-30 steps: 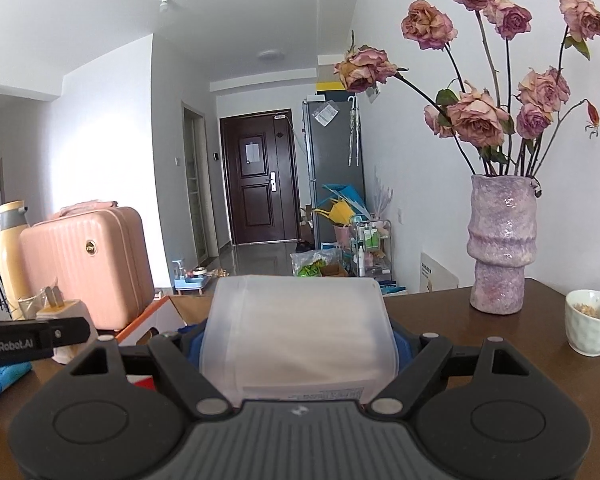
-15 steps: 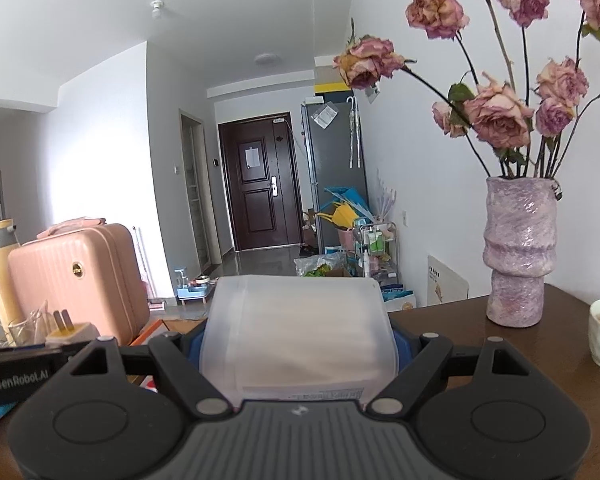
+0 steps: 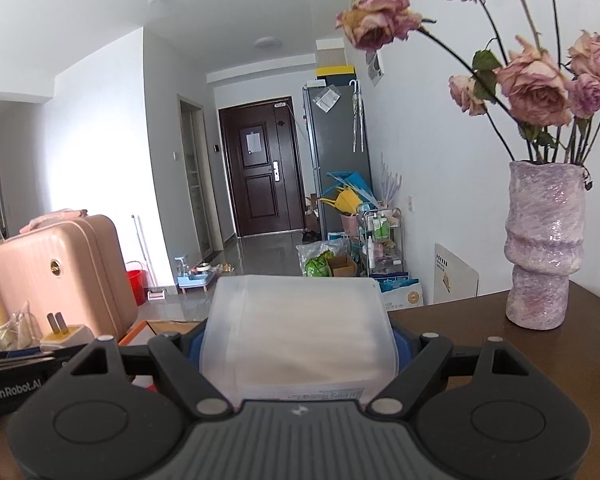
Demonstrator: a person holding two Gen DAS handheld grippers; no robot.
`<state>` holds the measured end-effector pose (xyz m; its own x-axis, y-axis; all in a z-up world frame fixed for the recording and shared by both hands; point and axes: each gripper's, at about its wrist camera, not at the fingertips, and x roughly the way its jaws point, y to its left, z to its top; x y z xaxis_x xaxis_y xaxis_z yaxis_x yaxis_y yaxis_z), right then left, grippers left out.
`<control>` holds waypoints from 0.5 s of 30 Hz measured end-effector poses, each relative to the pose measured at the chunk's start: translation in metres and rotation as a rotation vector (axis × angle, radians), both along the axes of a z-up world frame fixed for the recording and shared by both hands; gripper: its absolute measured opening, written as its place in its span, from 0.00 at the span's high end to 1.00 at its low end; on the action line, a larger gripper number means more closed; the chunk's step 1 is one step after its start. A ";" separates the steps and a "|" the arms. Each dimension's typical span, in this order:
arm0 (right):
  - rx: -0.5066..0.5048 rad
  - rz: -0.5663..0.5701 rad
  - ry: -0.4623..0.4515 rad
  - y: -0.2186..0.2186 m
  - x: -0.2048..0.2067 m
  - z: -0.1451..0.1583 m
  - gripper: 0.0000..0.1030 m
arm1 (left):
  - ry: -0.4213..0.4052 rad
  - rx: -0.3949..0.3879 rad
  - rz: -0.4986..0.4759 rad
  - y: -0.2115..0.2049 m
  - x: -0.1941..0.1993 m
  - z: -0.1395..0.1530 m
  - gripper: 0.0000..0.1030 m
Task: Organize rigid objects
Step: 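Open the left tool to drop the charger while the right drops the plastic box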
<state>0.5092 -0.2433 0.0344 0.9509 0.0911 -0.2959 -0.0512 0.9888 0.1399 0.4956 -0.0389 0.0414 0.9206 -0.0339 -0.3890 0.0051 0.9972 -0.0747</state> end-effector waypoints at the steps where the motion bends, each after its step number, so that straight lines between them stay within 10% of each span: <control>1: -0.004 0.001 0.004 0.000 0.002 -0.001 0.21 | 0.001 0.002 0.001 0.000 0.003 -0.001 0.62; 15: -0.029 0.015 0.078 0.004 0.043 -0.013 0.21 | 0.032 0.033 0.017 0.000 0.039 -0.010 0.62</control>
<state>0.5522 -0.2396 0.0214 0.9234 0.0960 -0.3716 -0.0566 0.9917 0.1156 0.5347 -0.0391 0.0316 0.9081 -0.0053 -0.4186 -0.0135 0.9990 -0.0420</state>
